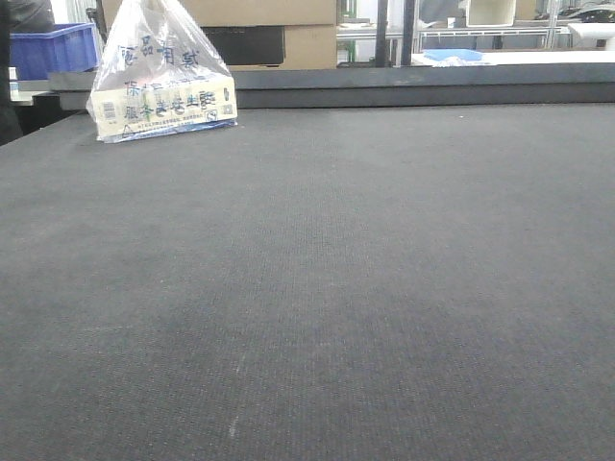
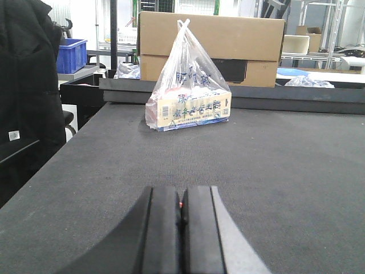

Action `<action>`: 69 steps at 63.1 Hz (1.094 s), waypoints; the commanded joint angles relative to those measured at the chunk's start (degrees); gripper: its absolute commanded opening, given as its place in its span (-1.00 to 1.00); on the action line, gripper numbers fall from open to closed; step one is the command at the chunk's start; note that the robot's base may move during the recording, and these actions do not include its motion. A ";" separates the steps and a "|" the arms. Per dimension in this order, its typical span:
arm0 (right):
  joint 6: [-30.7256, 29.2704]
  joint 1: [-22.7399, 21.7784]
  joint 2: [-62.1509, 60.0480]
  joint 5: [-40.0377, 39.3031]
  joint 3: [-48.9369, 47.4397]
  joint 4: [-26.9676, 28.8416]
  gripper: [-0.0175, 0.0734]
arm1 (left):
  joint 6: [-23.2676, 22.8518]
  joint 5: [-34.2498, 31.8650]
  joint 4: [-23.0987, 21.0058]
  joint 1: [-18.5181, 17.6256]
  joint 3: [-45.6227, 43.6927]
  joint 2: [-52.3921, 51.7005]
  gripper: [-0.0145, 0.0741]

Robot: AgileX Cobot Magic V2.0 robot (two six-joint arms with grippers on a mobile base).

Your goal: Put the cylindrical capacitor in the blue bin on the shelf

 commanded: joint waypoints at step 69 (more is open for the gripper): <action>-0.08 -0.21 49.15 45.43 -46.61 -0.07 -0.98 | 0.15 40.92 -0.04 0.14 -50.06 47.11 -0.92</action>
